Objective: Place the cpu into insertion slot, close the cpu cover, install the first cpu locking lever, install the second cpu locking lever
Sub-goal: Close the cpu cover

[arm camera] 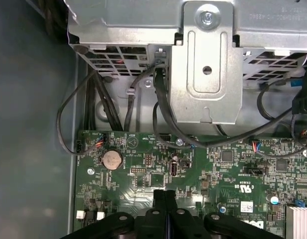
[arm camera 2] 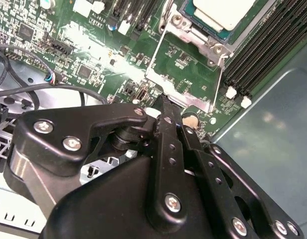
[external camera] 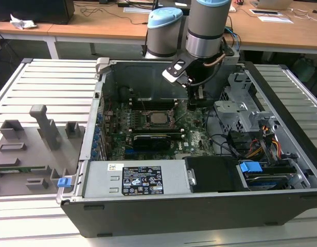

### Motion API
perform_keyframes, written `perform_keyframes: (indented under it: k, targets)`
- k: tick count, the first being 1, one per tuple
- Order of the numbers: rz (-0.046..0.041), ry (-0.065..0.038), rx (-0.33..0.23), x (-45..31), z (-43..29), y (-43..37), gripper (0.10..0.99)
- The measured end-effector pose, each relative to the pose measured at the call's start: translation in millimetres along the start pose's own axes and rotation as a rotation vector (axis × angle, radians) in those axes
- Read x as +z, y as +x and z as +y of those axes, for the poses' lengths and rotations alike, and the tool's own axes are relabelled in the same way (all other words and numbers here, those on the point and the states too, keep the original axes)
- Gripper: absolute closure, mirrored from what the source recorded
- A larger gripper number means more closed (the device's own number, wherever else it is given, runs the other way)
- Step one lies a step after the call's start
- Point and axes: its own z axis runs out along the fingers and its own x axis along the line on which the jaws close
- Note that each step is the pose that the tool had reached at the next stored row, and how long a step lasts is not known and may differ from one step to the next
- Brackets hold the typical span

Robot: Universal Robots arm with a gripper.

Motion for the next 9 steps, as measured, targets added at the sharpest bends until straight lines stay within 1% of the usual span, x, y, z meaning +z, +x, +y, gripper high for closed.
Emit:
perform_keyframes:
  k: [9]
  targets:
    - [0.0000, 0.000, 0.000, -0.3, -6.0, 0.1, 0.980]
